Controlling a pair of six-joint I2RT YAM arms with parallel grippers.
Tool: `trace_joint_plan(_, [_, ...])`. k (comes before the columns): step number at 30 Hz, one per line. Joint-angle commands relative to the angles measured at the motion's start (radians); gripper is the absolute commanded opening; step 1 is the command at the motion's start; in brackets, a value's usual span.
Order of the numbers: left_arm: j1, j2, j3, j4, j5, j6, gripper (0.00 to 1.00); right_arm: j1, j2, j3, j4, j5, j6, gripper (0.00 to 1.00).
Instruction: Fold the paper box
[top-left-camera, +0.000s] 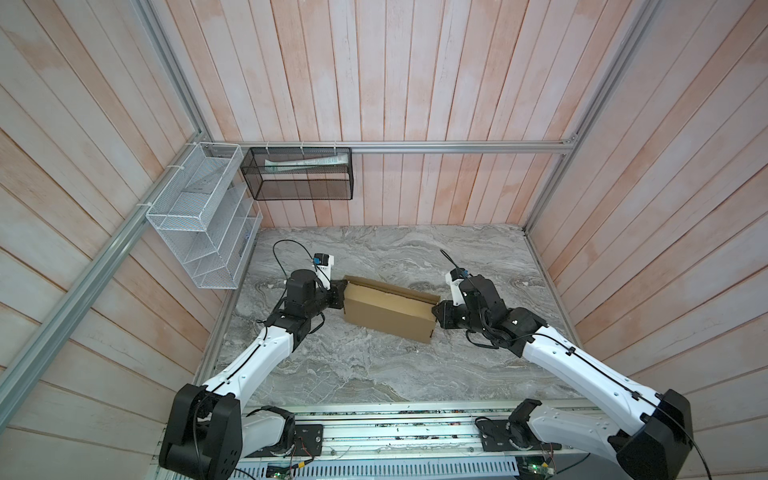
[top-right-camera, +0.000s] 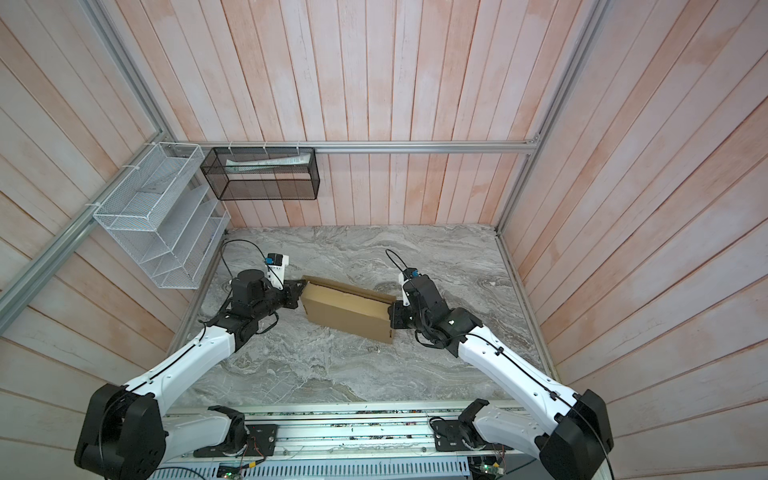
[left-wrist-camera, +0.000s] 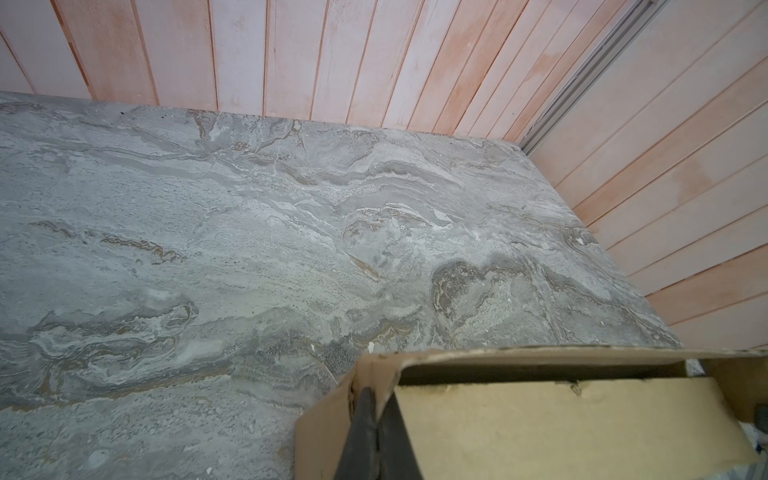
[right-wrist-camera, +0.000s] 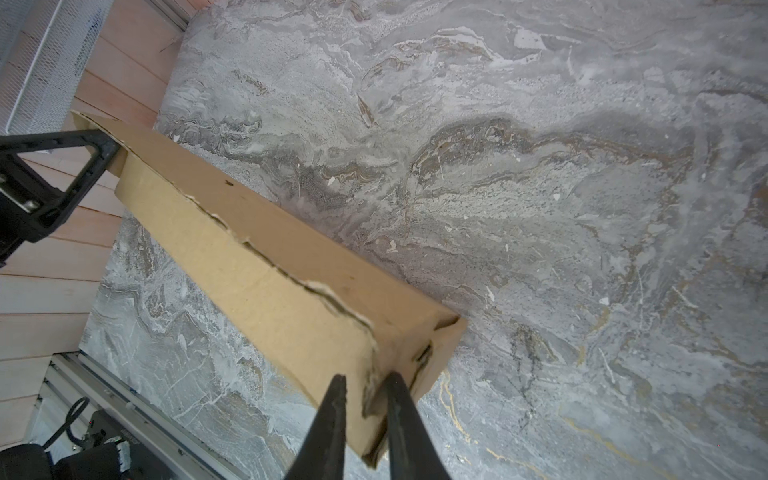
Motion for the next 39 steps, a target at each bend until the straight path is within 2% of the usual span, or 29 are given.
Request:
trace_joint_plan(1, [-0.010, 0.027, -0.011, -0.069, 0.037, -0.001, 0.00, 0.005, 0.017, 0.009, -0.035, -0.020, -0.017, 0.23])
trace_joint_plan(16, [-0.010, 0.028, -0.007, -0.072, 0.038, 0.000, 0.00, 0.005, -0.009, 0.006, -0.034, 0.033, -0.002, 0.24])
trace_joint_plan(30, [-0.010, 0.029, -0.008, -0.070, 0.040, 0.001, 0.00, 0.002, -0.022, -0.026, 0.011, 0.028, 0.023, 0.14])
trace_joint_plan(39, [-0.010, 0.030, -0.007, -0.070, 0.041, 0.001, 0.00, -0.009, -0.043, -0.040, 0.035, 0.004, 0.028, 0.11])
